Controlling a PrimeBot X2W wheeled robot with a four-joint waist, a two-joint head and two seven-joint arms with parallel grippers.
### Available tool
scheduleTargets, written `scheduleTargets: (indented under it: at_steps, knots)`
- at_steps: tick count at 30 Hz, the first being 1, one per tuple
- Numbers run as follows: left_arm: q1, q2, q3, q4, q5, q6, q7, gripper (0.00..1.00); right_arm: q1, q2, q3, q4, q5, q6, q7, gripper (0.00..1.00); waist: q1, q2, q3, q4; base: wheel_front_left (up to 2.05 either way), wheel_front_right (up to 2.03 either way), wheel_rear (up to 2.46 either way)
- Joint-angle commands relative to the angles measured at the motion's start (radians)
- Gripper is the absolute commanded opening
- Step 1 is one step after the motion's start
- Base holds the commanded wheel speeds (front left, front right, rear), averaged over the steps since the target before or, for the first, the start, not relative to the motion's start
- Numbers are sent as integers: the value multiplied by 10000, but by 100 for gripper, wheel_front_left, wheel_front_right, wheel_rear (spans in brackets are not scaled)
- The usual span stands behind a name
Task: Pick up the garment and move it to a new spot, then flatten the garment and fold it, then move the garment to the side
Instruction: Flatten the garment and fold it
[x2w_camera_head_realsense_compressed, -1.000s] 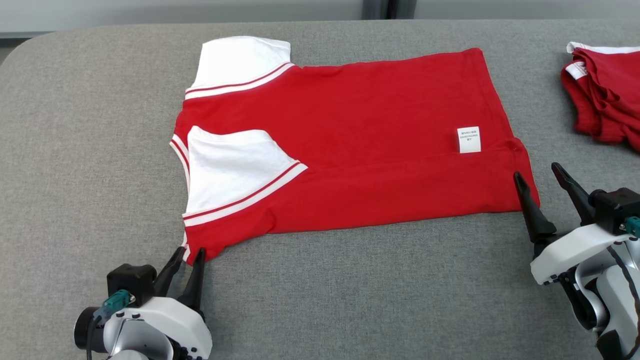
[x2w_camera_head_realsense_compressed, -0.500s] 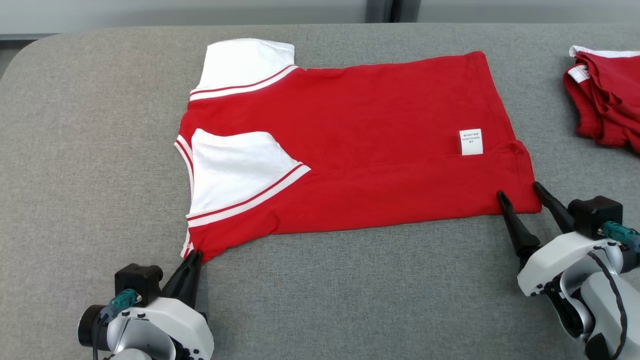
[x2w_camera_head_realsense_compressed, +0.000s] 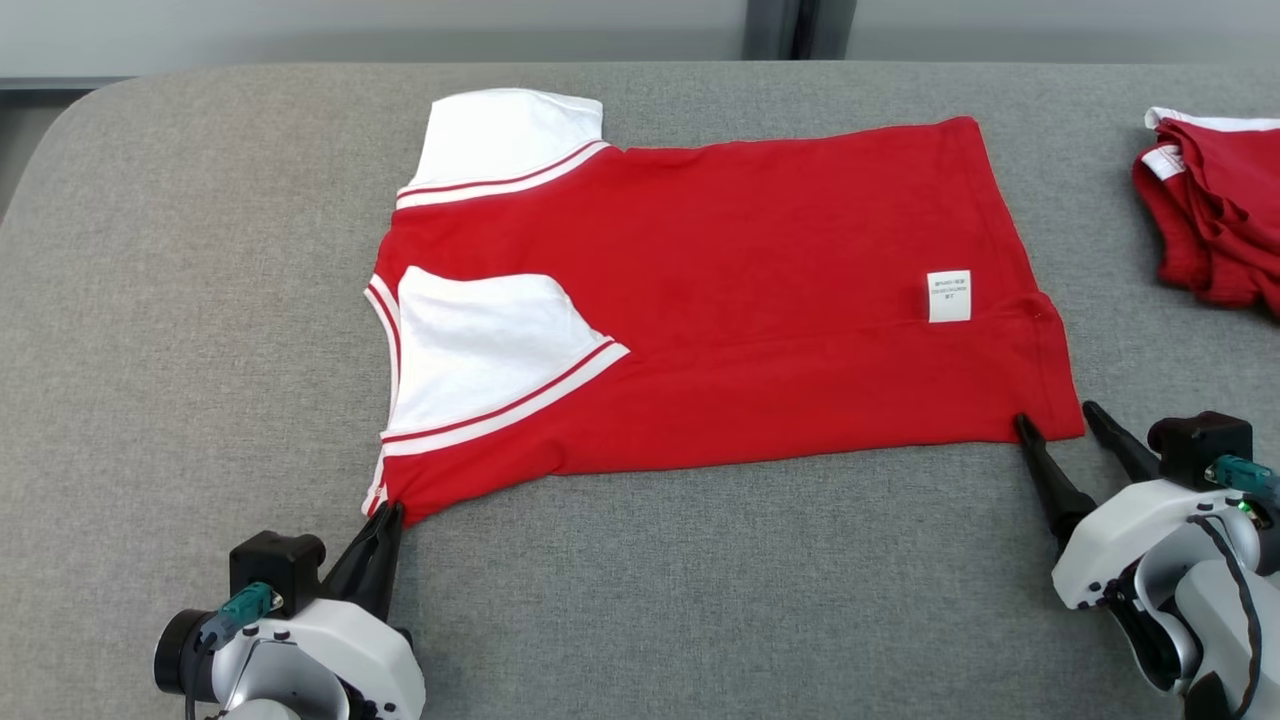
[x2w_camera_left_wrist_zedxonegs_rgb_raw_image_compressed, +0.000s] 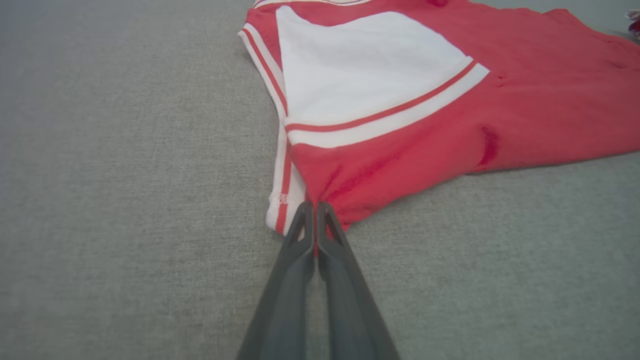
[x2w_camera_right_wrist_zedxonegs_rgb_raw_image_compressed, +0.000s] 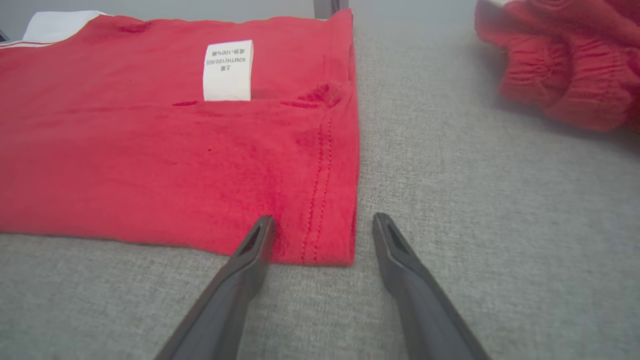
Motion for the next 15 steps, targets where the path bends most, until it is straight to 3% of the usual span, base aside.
scheduleTargets:
  at_steps: [1, 2, 3, 4, 15]
  knots:
    - [-64, 120, 19, 41, -11, -25, -65, 0, 169, -2, 87, 34, 130, -2, -40, 74, 0, -1, -22, -26, 0, 0, 0]
    - [-40, 136, 20, 44, -22, -14, -44, 0, 211, 5, 155, 30, 165, -2, -30, 40, 0, -1, -31, -42, 0, 0, 0]
    - [-20, 149, 17, 42, -37, -11, -38, 0, 249, 6, 234, 13, 227, -2, -30, 16, 0, -1, -41, -56, 0, 0, 0]
    - [-2, 170, 2, 35, -44, -32, -32, 0, 270, -8, 303, -14, 279, -2, -27, 0, 0, -1, -59, -68, 0, 0, 0]
    - [504, 530, -27, -681, -136, -52, 204, 0, 1059, -608, 349, -913, 679, -3, -20, 0, 0, -1, -171, -139, 0, 0, 0]
